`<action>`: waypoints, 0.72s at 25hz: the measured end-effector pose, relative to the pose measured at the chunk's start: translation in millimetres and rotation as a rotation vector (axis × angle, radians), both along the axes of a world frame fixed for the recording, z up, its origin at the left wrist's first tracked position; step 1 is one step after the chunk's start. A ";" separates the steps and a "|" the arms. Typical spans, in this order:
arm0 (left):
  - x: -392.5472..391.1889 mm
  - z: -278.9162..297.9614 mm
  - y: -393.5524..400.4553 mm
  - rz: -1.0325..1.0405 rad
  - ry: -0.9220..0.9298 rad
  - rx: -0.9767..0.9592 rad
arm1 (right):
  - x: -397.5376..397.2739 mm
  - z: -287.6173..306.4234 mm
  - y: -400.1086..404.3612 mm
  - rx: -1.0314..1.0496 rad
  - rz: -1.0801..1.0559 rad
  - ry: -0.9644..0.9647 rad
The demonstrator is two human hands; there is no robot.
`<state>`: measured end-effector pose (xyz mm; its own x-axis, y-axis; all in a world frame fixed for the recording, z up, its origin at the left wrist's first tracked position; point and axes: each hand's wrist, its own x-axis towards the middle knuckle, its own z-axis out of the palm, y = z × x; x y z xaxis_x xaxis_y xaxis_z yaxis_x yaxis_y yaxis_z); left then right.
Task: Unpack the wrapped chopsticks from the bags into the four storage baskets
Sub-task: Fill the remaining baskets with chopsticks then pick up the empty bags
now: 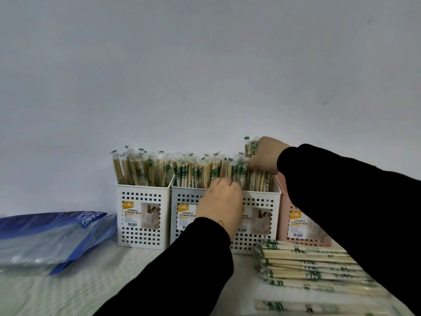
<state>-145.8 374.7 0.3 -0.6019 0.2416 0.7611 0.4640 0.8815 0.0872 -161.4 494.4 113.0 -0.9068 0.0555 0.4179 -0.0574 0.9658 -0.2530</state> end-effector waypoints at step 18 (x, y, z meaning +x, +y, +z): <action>5.5 -1.8 -9.0 0.002 0.068 -0.038 | 47.0 -51.6 59.6 0.108 0.274 0.260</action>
<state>-140.3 365.7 -1.5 -0.5498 0.2698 0.7905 0.4662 0.8844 0.0225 -114.4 554.1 61.5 -0.7449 -0.2311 0.6259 -0.3657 0.9260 -0.0934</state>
